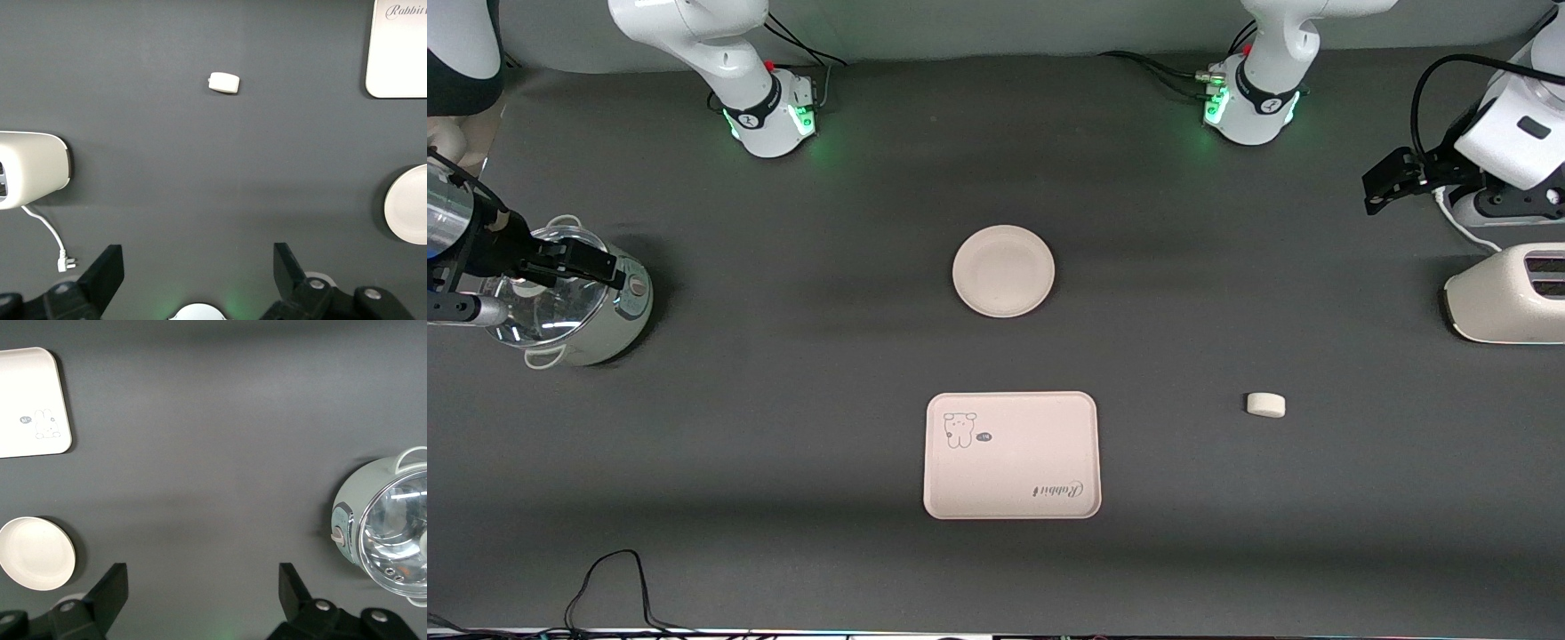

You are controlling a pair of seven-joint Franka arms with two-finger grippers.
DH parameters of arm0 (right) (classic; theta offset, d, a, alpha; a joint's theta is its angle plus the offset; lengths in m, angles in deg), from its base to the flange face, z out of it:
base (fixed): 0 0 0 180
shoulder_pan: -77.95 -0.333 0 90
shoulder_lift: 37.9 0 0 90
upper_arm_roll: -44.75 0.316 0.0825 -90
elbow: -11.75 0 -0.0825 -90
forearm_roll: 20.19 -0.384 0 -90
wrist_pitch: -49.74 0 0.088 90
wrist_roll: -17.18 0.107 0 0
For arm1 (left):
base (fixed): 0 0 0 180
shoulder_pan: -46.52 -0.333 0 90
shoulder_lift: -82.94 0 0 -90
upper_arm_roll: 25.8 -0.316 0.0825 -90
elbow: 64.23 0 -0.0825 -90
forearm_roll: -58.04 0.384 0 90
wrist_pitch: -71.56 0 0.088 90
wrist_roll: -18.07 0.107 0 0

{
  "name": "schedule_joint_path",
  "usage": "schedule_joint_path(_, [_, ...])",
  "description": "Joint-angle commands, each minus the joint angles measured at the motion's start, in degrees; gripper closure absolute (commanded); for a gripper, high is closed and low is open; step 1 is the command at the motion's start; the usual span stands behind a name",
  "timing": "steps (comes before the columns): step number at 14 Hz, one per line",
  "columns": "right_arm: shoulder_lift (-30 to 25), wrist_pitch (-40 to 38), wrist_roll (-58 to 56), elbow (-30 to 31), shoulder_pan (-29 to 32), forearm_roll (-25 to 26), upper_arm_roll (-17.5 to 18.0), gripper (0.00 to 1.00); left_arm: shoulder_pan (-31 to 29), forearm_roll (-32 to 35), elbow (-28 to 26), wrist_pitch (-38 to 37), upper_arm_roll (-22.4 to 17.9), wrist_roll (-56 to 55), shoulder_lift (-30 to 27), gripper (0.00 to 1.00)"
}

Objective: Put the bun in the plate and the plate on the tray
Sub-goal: 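Move the left gripper down toward the white bun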

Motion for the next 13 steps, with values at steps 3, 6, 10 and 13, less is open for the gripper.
schedule_joint_path(3, [-0.4,0.3,-1.1,0.2,-0.2,0.1,0.0,0.0,3.3,0.0,-1.2,1.3,-2.9,1.4,-0.1,0.0])
schedule_joint_path(6, [-0.3,0.3,-1.2,0.2,-0.2,0.1,0.0,0.0,3.0,-0.4,-0.3,0.7,-3.0,0.3,0.9,0.0])
schedule_joint_path(10, [-0.2,0.3,-1.2,0.4,-0.2,0.0,0.0,0.0,3.0,-0.2,-0.1,1.3,-3.1,1.6,1.5,0.0])
schedule_joint_path(13, [-0.3,-0.2,-0.3,0.3,-0.2,0.0,-0.2,0.0,3.0,-0.3,0.3,1.5,-3.1,2.8,2.3,0.0])
